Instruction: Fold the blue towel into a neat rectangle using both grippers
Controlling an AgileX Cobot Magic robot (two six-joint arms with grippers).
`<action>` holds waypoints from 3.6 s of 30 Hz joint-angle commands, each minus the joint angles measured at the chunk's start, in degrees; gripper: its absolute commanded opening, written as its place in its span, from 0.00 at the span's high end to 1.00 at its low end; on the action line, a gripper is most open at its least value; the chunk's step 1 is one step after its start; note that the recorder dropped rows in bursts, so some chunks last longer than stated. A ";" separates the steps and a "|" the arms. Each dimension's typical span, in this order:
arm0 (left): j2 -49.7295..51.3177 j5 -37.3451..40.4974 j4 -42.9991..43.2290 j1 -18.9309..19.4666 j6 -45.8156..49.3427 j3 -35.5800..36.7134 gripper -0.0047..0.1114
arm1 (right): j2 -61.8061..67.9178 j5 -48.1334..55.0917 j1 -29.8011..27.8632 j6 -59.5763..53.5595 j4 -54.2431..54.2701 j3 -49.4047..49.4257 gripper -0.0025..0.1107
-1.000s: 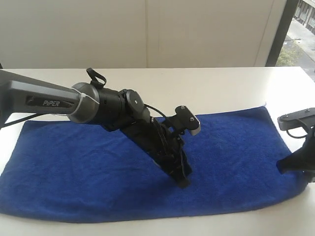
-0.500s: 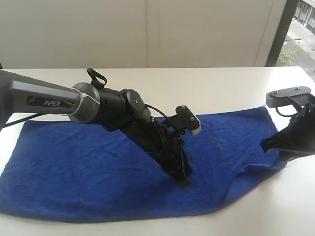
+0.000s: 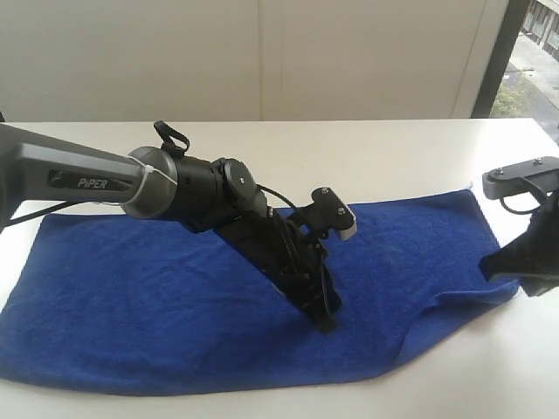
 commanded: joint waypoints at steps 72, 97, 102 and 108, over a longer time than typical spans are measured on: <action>0.77 2.00 -0.17 -0.14 0.49 0.22 0.96 | 11.36 -13.82 -0.02 -3.72 32.32 -4.07 0.83; 0.77 1.60 -0.17 -0.14 1.78 0.66 0.96 | -0.16 3.86 -0.16 8.57 11.63 -2.71 0.96; 0.77 1.84 -0.17 -0.14 1.78 0.66 0.96 | -1.75 4.41 -0.16 10.27 8.33 1.81 0.96; 0.77 1.84 -0.17 -0.14 1.78 0.66 0.96 | -2.84 4.15 -0.16 13.90 3.38 6.05 0.96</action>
